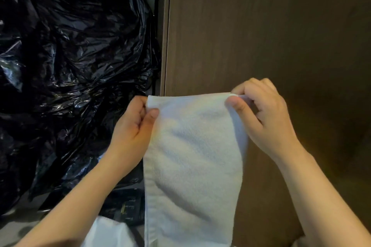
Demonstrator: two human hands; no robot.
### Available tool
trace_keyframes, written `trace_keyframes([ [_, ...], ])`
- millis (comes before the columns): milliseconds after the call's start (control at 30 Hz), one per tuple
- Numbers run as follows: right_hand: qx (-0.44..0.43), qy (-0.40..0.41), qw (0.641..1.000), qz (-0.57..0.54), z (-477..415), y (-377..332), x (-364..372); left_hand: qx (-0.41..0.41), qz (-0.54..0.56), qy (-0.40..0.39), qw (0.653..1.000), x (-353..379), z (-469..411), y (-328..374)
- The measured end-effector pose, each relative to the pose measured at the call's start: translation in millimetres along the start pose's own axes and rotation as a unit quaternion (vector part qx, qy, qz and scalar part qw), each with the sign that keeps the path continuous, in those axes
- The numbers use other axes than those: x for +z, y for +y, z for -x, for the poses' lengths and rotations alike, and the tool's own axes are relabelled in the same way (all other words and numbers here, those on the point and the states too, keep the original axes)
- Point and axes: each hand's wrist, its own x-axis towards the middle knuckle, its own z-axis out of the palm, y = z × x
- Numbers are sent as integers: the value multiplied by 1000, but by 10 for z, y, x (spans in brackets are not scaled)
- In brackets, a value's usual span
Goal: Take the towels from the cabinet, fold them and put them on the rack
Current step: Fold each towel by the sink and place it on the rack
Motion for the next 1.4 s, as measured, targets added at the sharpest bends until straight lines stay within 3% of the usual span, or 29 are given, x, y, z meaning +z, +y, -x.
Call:
trace_keyframes([
  [267, -3, -130, 984, 121, 17, 129, -9, 38, -31, 53, 997, -48, -13, -29],
  [367, 18, -96, 991, 97, 92, 139, 42, 47, -33, 49, 997, -56, -18, -11],
  [567, 140, 31, 987, -68, 185, 47, 187, 35, 5, 67, 997, 11, 55, 47],
  [700, 254, 81, 935, -235, 290, 15, 245, 30, 32, 64, 997, 25, 93, 103],
  [867, 381, -53, 840, -381, 611, -15, 408, 9, 40, 59, 997, 5, 108, 101],
  [1033, 346, 52, 857, -379, 597, -170, 405, -9, 31, 60, 998, -35, 126, 118],
  [1100, 322, 72, 880, -341, 530, -184, 393, -26, 39, 48, 998, -64, 167, 94],
  [1167, 308, 69, 901, -298, 488, -182, 421, -81, 117, 10, 990, -82, 217, 49],
  [1300, 339, 59, 899, -271, 497, -123, 509, -189, 263, -121, 938, -86, 365, -163],
  [1400, 351, 58, 897, -264, 521, -58, 533, -210, 294, -128, 923, -67, 487, -276],
])
